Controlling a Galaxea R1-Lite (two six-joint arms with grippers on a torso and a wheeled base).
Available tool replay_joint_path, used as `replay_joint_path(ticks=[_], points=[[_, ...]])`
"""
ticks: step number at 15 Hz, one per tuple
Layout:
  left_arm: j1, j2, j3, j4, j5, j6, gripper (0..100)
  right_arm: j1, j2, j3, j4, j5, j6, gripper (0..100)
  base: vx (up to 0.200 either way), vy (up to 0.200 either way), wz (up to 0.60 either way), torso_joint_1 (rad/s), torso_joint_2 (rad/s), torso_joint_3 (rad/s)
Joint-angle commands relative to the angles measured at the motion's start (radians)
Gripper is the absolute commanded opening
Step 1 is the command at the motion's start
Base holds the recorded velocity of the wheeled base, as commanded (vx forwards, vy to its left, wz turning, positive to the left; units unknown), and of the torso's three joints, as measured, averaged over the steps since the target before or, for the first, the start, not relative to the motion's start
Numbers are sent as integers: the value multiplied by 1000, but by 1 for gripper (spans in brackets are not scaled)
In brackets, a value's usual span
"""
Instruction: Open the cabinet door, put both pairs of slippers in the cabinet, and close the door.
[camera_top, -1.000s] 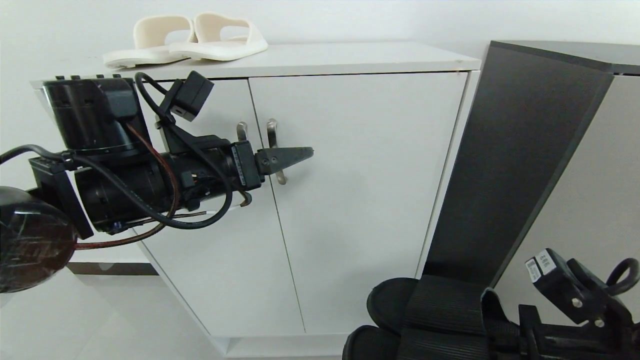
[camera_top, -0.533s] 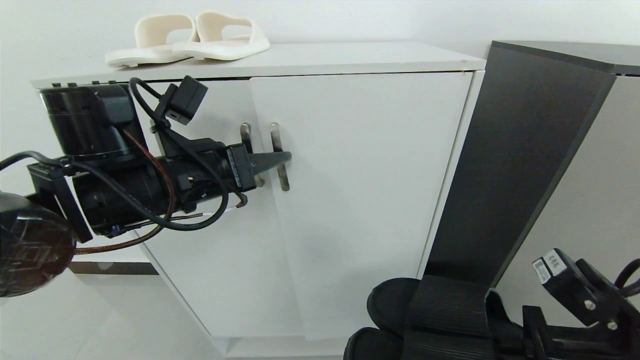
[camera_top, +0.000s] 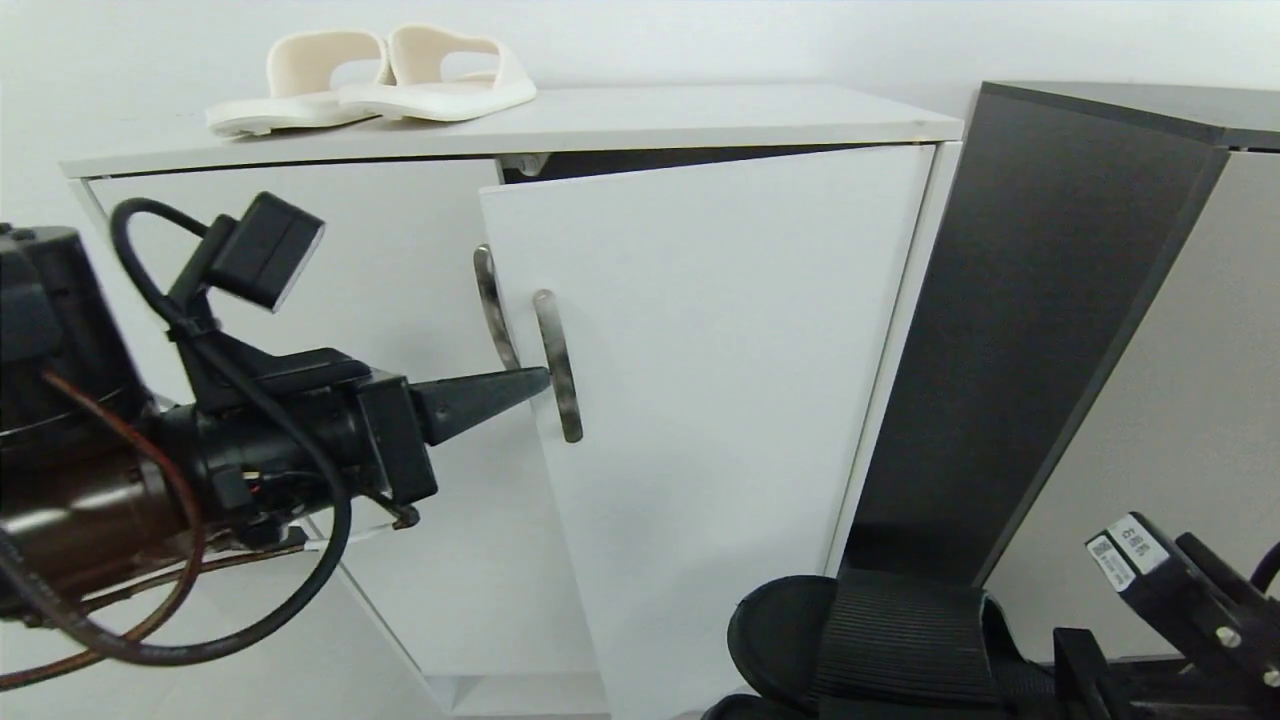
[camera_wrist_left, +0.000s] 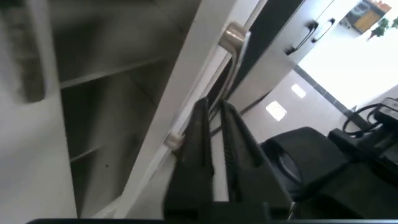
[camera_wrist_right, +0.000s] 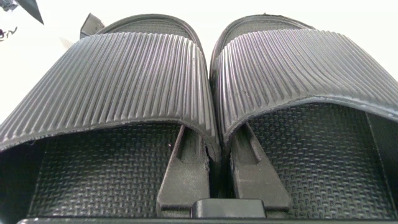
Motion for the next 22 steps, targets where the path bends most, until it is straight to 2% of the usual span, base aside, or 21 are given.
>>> replay_joint_path(ticks=[1, 3, 5, 6, 7, 12, 17, 22], points=[[-4, -99, 54, 0, 1, 0, 0, 1, 1, 1, -1, 1, 0, 0, 0, 0, 0, 0, 0, 0], [-4, -193, 111, 1, 1, -3, 0, 1, -1, 2, -1, 1, 0, 0, 0, 0, 0, 0, 0, 0], [12, -230, 109, 3, 3, -21, 0, 1, -1, 2, 1, 4, 0, 0, 0, 0, 0, 0, 0, 0], [48, -223, 99, 1, 3, -43, 0, 1, -1, 4, 1, 11, 0, 0, 0, 0, 0, 0, 0, 0], [82, -202, 82, 1, 1, -43, 0, 1, -3, 4, 1, 16, -1, 0, 0, 0, 0, 0, 0, 0], [151, -29, -29, -2, 1, -41, 0, 1, -3, 4, 1, 16, -1, 0, 0, 0, 0, 0, 0, 0], [153, 100, -133, -2, -9, -43, 0, 2, -3, 7, 6, 16, -1, 0, 0, 0, 0, 0, 0, 0], [143, 149, -161, -40, -23, -41, 0, 24, -3, 16, 7, 17, -1, 0, 0, 0, 0, 0, 0, 0]])
